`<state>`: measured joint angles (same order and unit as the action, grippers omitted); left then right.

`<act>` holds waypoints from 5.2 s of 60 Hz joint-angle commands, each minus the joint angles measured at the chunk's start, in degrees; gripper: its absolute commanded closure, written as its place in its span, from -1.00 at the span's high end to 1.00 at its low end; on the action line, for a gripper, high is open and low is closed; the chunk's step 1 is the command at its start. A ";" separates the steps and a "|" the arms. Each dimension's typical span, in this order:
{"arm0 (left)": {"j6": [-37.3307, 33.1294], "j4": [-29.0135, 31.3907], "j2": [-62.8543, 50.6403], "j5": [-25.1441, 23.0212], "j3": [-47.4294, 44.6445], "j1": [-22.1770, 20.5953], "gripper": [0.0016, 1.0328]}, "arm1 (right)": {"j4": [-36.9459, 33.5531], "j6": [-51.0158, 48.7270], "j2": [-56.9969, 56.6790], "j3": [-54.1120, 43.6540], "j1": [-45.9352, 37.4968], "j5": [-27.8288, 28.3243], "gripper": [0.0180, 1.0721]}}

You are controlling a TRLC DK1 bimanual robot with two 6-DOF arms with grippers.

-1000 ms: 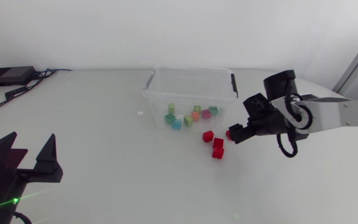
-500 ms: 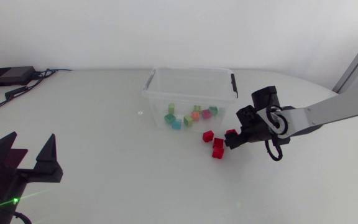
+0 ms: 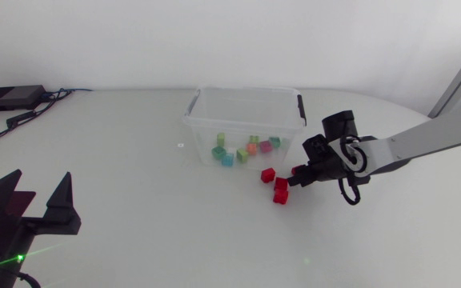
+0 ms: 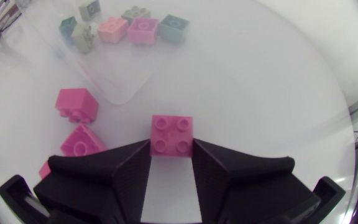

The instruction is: Pick up the duplo bricks and place them in the container

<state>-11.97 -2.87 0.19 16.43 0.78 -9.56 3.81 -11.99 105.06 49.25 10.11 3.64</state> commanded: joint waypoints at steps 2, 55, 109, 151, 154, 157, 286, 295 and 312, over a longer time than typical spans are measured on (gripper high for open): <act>1.16 0.06 0.69 0.01 -1.04 -0.19 0.92 | -2.41 -0.32 -8.99 -2.58 -0.62 0.32 -0.48; 1.16 0.06 0.69 0.01 -1.04 -0.19 0.92 | -14.10 4.43 -8.55 28.53 11.25 -2.50 -0.46; 1.16 0.06 0.61 -0.08 -1.04 12.11 0.92 | -22.89 -10.95 -43.53 -3.38 7.29 7.79 0.90; 1.16 0.06 0.61 -0.08 -0.95 12.02 0.92 | -11.90 -27.30 -10.49 -4.25 5.45 15.52 0.81; 1.16 0.15 0.61 -0.08 -0.95 12.02 0.92 | -11.90 -27.74 -9.43 -3.55 5.36 15.52 0.75; 1.16 0.15 0.61 -0.08 -1.04 12.11 0.92 | -11.90 -28.27 -8.64 -3.38 5.27 15.52 0.70; 3.97 0.06 0.61 -0.87 -0.95 10.27 0.92 | -25.08 -17.72 -8.38 31.87 7.56 14.03 -0.48; 3.97 0.15 0.61 -1.57 -0.95 8.77 0.92 | -23.41 -17.28 -3.19 34.77 7.56 12.88 -0.48; 3.88 0.41 0.61 -5.61 -1.04 9.21 0.92 | -16.29 -16.66 0.76 34.07 8.44 6.12 -0.07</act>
<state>-8.97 -2.81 0.19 11.79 0.78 -0.56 -14.00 -29.98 105.51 82.96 18.33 10.31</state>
